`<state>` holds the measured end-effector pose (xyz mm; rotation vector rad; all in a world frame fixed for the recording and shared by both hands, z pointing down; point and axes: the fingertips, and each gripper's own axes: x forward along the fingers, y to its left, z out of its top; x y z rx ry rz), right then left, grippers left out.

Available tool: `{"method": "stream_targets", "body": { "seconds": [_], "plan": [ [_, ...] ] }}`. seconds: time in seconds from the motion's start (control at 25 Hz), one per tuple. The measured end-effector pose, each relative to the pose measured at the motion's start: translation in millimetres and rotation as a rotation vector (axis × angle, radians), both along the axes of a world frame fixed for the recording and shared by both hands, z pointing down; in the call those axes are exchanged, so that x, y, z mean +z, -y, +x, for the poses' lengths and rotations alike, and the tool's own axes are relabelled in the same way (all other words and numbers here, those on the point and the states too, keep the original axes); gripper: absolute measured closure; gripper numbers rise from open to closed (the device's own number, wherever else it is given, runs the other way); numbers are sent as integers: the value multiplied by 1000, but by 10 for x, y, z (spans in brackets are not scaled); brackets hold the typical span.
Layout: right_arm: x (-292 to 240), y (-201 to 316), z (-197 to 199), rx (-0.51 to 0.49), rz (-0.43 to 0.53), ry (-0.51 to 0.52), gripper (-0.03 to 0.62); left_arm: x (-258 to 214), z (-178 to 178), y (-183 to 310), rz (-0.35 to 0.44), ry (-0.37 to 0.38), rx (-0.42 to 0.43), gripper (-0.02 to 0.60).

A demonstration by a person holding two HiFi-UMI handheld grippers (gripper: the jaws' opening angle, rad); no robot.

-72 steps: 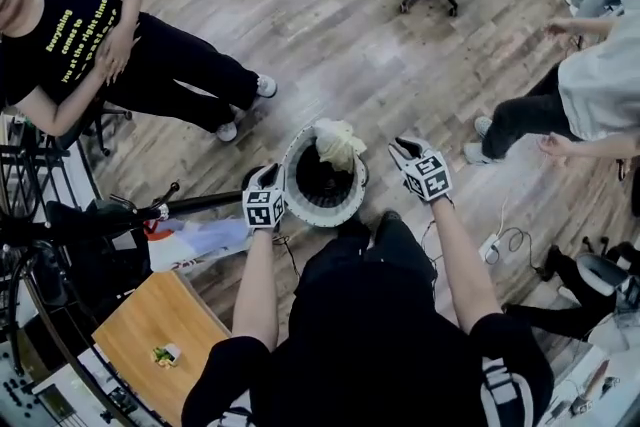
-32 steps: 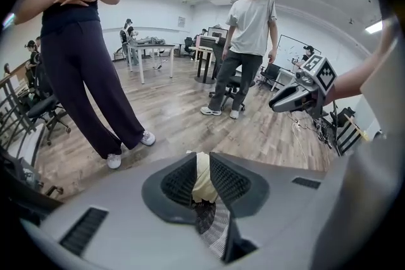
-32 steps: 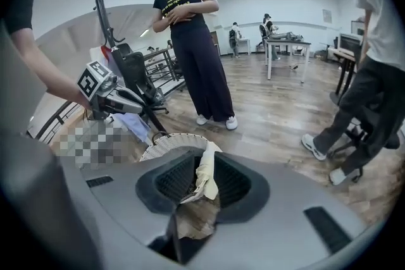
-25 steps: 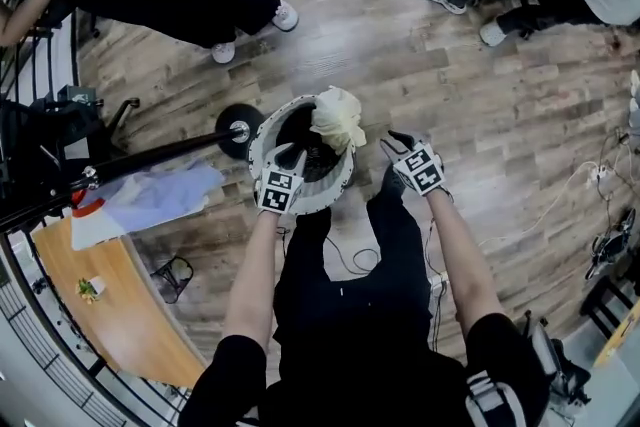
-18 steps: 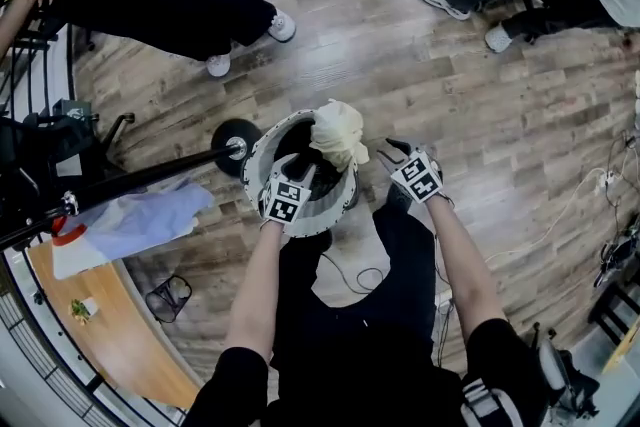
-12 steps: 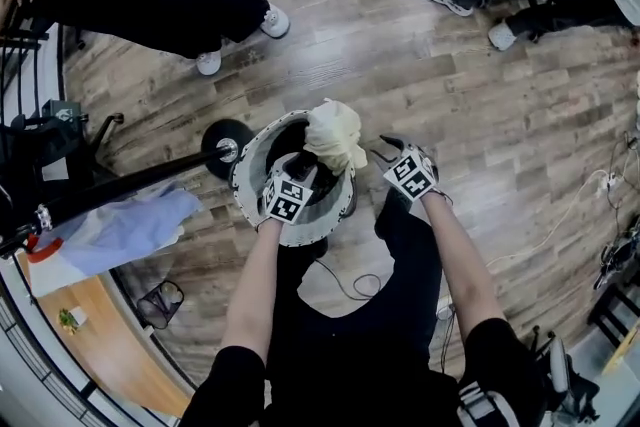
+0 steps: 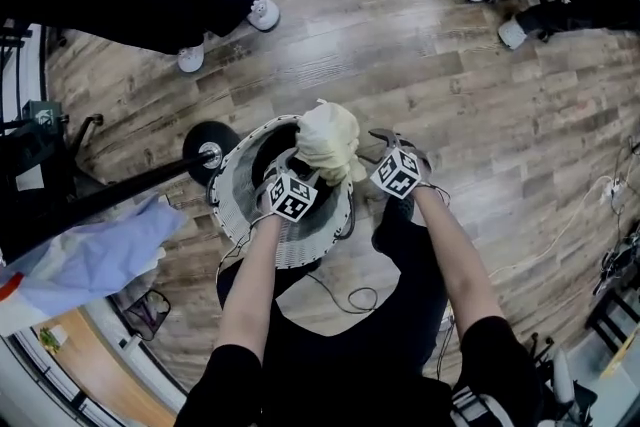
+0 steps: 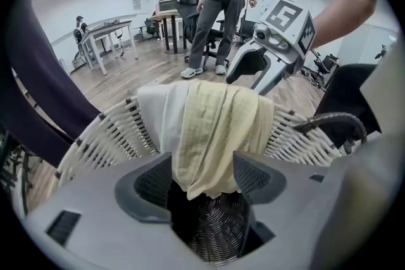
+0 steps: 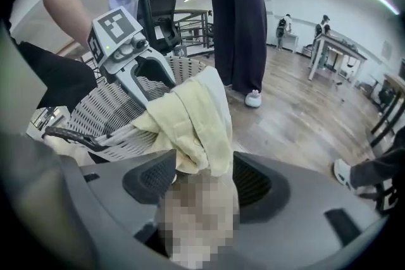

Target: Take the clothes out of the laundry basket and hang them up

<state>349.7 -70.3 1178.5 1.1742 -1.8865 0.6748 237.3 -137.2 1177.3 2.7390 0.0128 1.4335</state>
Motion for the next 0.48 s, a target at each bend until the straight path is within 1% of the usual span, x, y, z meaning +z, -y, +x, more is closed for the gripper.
{"method": "stream_targets", "body": {
  "seconds": [0.12,0.28,0.36,0.4,0.44,0.48],
  "plan": [
    [202,81,-11,-17,-4,-8,296,207,31,-16,-4,9,24,276],
    [337,219,-88,-46,13,-5,299,378,83,-72,-25,-1,43,278],
    [350,289,-155,-55,26,11,325,402,115,-72,-34,-11,44,283],
    [349,303,-192,-63,30,20,348,395,134,-73,-33,-17,43,300],
    [341,303,-230,-73,34,25,386,379,151,-75,-28,-23,42,348],
    [329,293,-263,-83,36,27,445,359,159,-80,-22,-26,42,444]
  ]
}}
